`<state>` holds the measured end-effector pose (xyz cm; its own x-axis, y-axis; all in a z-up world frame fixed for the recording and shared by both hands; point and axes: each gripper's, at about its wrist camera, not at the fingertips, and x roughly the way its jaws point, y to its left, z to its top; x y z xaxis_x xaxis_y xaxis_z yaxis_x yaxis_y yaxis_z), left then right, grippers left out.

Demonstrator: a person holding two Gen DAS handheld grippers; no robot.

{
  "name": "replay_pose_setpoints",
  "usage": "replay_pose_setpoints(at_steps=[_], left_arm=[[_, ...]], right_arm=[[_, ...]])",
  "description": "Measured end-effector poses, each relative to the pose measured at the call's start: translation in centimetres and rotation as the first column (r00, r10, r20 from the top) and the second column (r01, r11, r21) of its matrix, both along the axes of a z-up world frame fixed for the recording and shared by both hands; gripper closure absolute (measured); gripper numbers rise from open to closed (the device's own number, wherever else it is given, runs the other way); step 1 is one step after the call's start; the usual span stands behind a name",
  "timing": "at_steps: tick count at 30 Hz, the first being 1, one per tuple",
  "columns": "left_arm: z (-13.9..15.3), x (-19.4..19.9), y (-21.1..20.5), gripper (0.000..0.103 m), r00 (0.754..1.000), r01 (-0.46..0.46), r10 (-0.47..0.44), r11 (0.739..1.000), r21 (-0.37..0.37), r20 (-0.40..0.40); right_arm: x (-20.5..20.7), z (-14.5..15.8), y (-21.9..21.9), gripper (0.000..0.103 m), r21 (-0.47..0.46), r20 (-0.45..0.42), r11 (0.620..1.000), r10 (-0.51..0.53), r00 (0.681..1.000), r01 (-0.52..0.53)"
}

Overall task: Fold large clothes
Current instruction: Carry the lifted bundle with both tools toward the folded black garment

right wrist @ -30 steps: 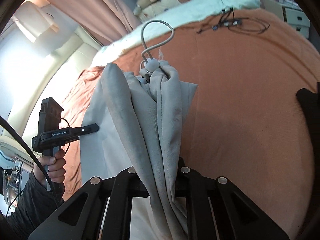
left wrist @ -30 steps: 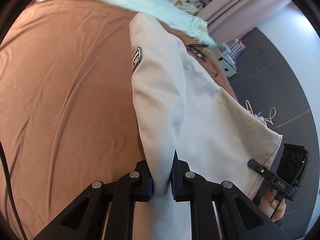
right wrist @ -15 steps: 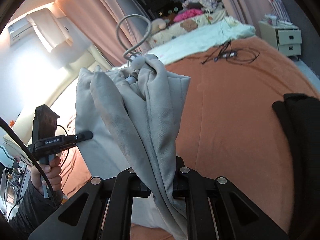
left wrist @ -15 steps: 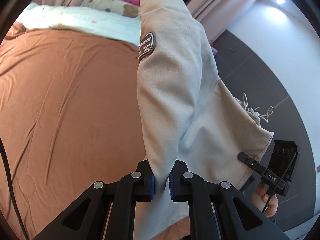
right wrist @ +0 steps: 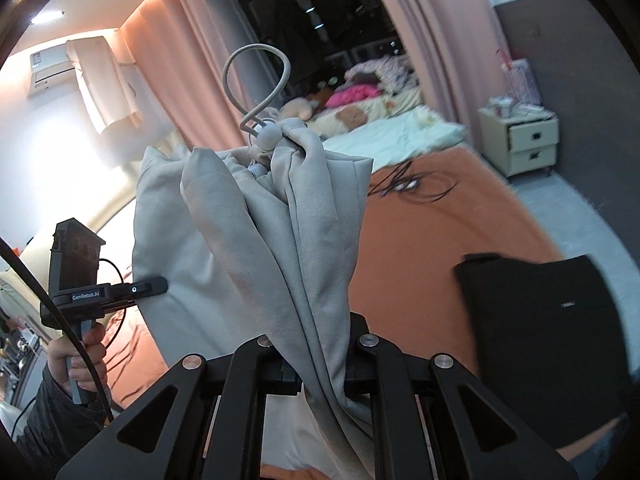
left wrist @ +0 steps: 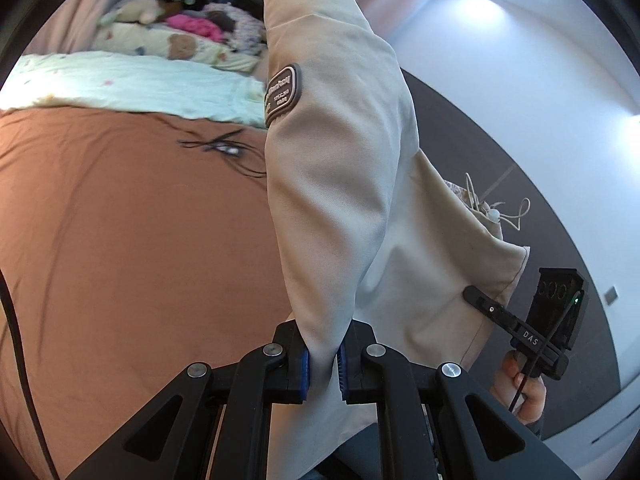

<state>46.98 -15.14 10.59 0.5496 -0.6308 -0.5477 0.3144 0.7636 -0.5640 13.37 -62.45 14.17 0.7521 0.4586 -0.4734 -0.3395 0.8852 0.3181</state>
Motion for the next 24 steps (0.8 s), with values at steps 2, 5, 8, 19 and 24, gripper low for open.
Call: replay_pose_setpoints(at_steps=[2, 5, 8, 19, 24], left_arm=[[0.6, 0.0, -2.0, 0.093, 1.000, 0.027, -0.027, 1.000, -0.010, 0.003], [1.3, 0.0, -5.5, 0.093, 0.997, 0.075, -0.075, 0.997, -0.019, 0.009], [1.8, 0.1, -9.3, 0.093, 0.992, 0.130, -0.129, 0.991, -0.027, 0.009], [-0.6, 2.9, -19.6, 0.093, 0.965, 0.256, -0.259, 0.965, -0.052, -0.041], [-2.9, 5.2, -23.3, 0.093, 0.950, 0.295, -0.300, 0.953, -0.068, -0.090]], right_arm=[[-0.7, 0.8, -0.9, 0.096, -0.017, 0.012, 1.000, -0.026, 1.000, 0.026], [-3.4, 2.0, -3.9, 0.096, -0.030, 0.032, 0.997, -0.077, 0.997, 0.078], [-5.3, 2.6, -5.6, 0.096, -0.039, 0.044, 0.991, -0.126, 0.991, 0.128], [-10.6, 2.8, -10.1, 0.096, -0.072, 0.052, 0.954, -0.288, 0.956, 0.291], [-10.9, 2.1, -10.0, 0.096, -0.087, 0.035, 0.930, -0.355, 0.934, 0.356]])
